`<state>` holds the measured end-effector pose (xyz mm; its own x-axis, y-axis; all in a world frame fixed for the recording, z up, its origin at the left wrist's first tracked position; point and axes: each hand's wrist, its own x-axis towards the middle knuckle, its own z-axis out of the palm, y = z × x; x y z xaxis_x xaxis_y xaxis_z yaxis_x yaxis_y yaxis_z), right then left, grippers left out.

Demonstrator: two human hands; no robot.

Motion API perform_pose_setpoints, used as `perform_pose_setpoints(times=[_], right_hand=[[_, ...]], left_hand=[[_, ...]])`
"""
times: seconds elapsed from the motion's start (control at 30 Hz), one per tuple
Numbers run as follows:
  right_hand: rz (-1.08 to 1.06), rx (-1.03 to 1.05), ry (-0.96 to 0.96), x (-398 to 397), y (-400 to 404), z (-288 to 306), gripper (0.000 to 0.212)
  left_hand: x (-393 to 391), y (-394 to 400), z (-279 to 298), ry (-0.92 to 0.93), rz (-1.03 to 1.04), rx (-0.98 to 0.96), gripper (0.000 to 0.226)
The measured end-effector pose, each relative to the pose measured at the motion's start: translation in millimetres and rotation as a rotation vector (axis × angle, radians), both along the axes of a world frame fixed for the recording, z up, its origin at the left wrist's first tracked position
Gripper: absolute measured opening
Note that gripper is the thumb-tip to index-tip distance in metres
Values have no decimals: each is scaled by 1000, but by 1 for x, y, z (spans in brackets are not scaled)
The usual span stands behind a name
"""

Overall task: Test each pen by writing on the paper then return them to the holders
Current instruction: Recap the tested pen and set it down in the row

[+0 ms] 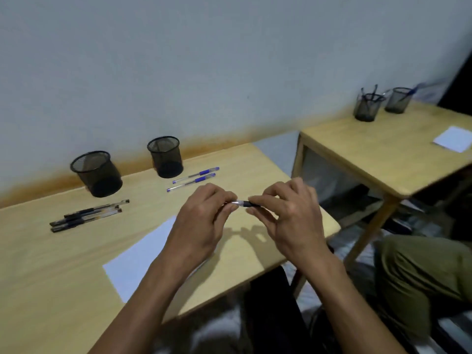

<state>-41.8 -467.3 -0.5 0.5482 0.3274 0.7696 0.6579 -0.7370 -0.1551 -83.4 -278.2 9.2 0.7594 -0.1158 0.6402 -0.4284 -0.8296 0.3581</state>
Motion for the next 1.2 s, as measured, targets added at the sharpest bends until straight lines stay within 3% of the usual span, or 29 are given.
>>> perform_pose_setpoints(times=[0.27, 0.6, 0.77, 0.93, 1.2], right_hand=[[-352, 217, 257, -21, -107, -37, 16], [-688, 806, 556, -49, -192, -113, 21], [-827, 922, 644, -62, -207, -151, 19], [-872, 979, 724, -71, -209, -176, 20], [-869, 966, 815, -76, -209, -190, 73]], left_hand=[[38, -108, -21, 173, -202, -81, 41], [83, -164, -79, 482, -34, 316, 66], [87, -162, -98, 531, -9, 455, 71], [89, -163, -100, 511, 7, 474, 72], [88, -164, -100, 518, 10, 464, 73]])
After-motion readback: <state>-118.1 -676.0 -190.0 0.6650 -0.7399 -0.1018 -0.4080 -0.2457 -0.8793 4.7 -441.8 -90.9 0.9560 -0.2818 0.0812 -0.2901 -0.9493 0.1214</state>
